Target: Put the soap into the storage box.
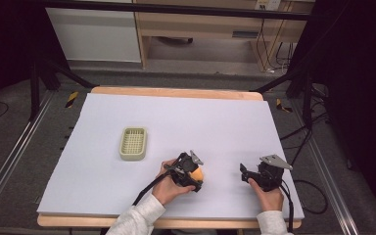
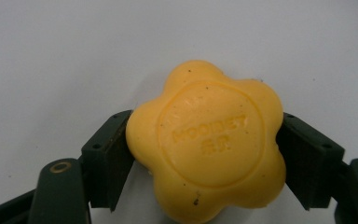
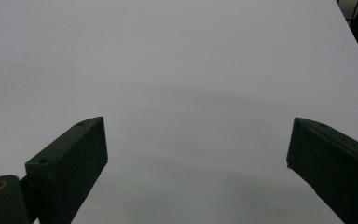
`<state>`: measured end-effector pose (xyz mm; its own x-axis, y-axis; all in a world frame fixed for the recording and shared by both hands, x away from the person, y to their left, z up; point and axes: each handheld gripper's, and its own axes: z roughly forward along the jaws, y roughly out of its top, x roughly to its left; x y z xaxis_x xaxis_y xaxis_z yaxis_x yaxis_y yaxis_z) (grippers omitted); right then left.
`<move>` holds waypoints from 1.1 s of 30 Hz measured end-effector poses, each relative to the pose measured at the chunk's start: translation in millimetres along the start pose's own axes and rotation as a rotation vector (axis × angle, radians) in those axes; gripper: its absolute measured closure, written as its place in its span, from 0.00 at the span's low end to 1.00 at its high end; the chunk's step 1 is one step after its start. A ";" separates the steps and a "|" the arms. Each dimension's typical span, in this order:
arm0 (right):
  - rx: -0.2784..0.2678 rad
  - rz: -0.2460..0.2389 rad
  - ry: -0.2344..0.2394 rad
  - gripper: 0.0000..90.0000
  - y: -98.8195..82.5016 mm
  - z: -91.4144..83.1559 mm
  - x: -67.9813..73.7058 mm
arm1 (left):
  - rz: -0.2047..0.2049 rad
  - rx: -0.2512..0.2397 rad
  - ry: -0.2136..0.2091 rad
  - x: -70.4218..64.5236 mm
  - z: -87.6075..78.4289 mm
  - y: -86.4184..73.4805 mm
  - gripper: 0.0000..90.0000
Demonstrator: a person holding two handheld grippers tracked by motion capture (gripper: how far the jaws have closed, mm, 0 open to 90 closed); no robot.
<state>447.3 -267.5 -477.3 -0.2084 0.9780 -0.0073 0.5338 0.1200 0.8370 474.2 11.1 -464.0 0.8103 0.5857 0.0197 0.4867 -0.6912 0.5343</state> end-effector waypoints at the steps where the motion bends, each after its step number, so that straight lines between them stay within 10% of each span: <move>1: -0.001 -0.002 0.000 0.06 0.0 0.0 0.0 | -0.001 0.001 0.000 -0.1 0.0 0.1 0.29; 33: -0.003 -0.002 -0.002 0.06 0.3 -0.7 -0.7 | -0.028 -0.028 0.013 2.9 -17.2 -3.6 0.29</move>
<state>447.0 -268.2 -476.7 -0.2073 0.9782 -0.0100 0.5308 0.1211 0.8388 469.2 22.6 -451.2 0.7919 0.6105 0.0148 0.4999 -0.6621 0.5584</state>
